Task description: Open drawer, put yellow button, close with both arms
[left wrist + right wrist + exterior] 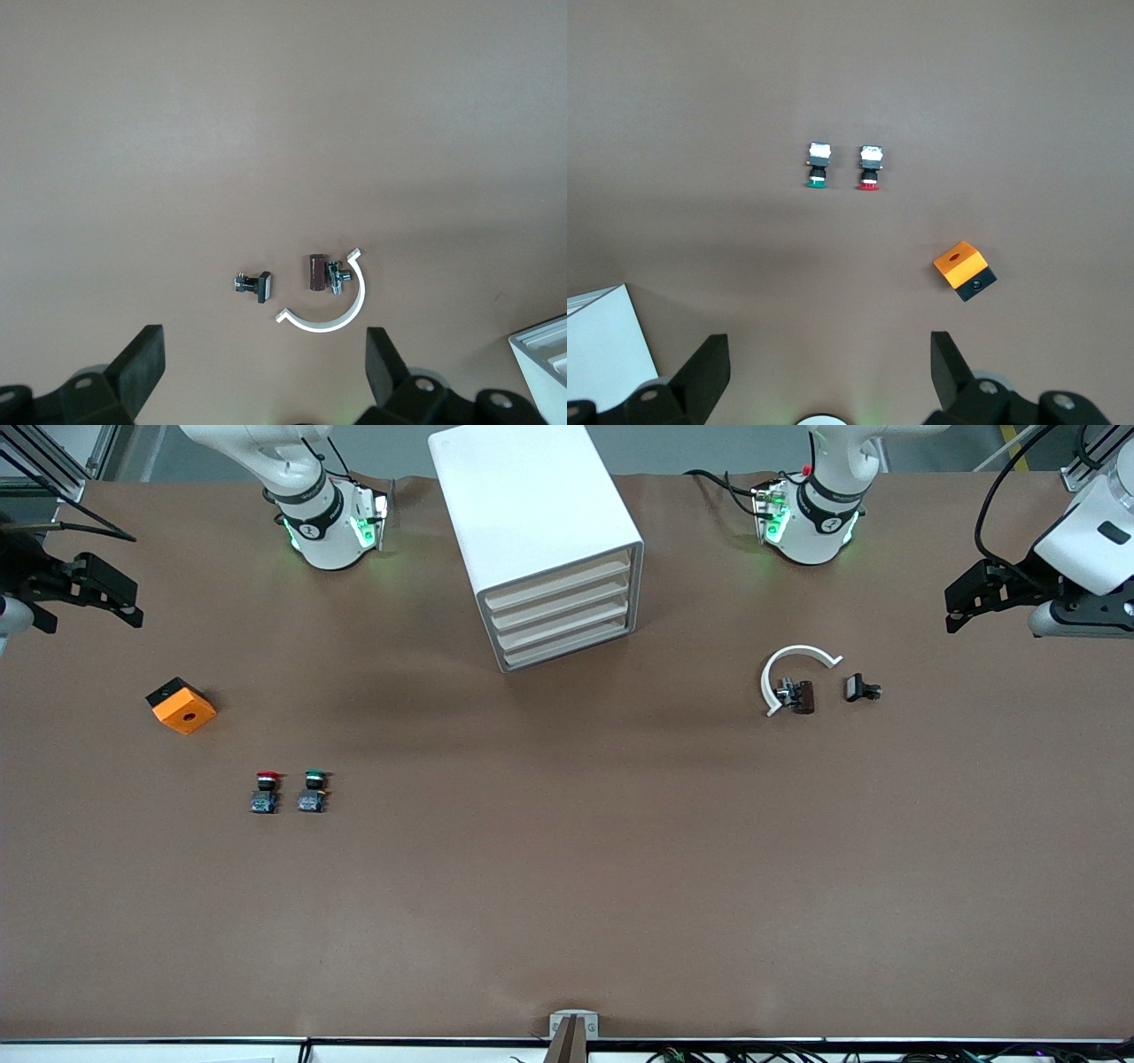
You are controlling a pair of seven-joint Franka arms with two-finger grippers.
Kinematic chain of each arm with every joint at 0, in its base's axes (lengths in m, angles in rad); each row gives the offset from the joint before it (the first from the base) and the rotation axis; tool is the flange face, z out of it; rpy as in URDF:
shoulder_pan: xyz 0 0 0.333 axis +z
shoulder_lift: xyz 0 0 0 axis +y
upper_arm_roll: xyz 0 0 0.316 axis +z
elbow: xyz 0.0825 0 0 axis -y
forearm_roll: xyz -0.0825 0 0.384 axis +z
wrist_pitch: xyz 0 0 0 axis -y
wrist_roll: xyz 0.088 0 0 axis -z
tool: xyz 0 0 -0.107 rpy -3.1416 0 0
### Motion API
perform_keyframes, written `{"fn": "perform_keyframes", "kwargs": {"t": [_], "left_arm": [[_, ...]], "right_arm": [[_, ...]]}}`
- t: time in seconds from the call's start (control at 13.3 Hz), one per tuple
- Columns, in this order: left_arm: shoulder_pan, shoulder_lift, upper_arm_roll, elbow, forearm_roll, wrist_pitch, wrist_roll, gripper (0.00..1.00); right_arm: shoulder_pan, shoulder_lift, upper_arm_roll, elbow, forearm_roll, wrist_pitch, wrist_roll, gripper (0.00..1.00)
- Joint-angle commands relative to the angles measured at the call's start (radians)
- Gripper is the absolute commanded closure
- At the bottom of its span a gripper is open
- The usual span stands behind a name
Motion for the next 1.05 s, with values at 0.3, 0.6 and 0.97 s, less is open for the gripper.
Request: {"fn": "perform_keyframes", "kwargs": {"t": [0.3, 0.6, 0.97], "left_arm": [[0.014, -0.010, 0.010, 0.019, -0.005, -0.002, 0.092, 0.00], [0.041, -0.001, 0.008, 0.034, -0.016, -0.016, 0.084, 0.00], [0.041, -0.001, 0.010, 0.036, -0.043, -0.022, 0.046, 0.00]], "right_arm": [[0.007, 0.003, -0.002, 0.011, -0.017, -0.001, -0.008, 0.00], [0.007, 0.003, -0.002, 0.011, -0.019, -0.001, -0.008, 0.00], [0.007, 0.003, -0.002, 0.011, -0.019, 0.001, -0.008, 0.00]]}}
